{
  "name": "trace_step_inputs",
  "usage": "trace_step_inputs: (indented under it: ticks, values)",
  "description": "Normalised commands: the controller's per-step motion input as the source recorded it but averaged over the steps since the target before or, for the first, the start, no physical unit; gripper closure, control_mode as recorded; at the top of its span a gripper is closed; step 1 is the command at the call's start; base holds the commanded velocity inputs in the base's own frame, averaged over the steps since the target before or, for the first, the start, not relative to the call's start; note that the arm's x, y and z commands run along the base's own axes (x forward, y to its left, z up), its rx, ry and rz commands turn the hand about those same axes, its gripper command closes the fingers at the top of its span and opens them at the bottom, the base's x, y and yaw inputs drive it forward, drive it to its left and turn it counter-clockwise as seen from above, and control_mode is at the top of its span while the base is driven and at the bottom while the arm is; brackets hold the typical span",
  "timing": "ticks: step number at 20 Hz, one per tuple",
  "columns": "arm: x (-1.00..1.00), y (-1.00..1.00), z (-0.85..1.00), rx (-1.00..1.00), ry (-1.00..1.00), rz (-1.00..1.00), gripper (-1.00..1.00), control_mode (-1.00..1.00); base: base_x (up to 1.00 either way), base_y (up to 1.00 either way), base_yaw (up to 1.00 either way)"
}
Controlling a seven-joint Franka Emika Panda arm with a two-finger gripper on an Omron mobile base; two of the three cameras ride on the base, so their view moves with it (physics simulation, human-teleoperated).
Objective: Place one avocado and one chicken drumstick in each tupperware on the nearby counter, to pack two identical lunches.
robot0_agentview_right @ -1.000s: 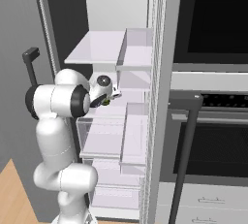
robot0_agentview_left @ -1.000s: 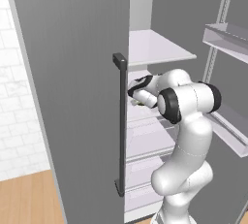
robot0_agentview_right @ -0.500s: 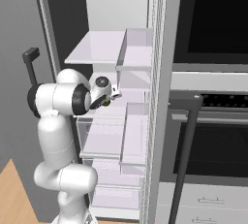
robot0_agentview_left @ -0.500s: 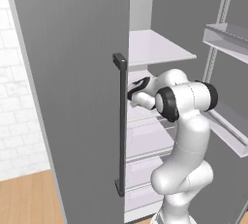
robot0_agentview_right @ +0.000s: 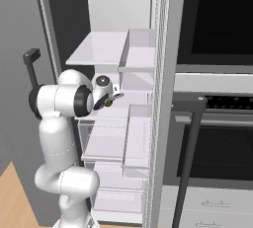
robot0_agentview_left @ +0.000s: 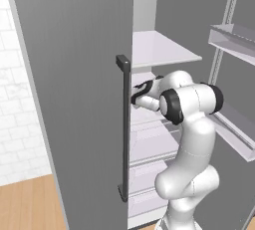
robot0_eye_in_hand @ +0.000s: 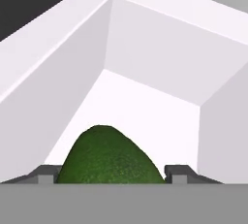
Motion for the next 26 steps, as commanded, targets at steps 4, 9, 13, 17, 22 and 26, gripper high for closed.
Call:
trace_step_inputs:
  ticks: [4,9,13,17,22,26]
  values:
    - [-0.38,0.00,-0.19,0.00,-0.04,0.00,1.00,-1.00,0.00,0.00,0.00]
    - [-0.70,-0.01,-0.01,0.00,-0.10,-0.13,1.00,-1.00,0.00,0.00,0.00]
    - [-0.63,-0.11,0.04,0.00,-0.10,-0.21,1.00,-1.00,0.00,0.00,0.00]
    - [-0.37,-0.06,0.59,0.01,-0.02,-0.11,1.00,-1.00,0.00,0.00,0.00]
    - [-0.52,0.00,0.92,0.06,0.00,-0.05,1.00,-1.00,0.00,0.00,0.00]
    - [-0.61,0.00,0.99,0.08,0.00,-0.06,1.00,-1.00,0.00,0.00,0.00]
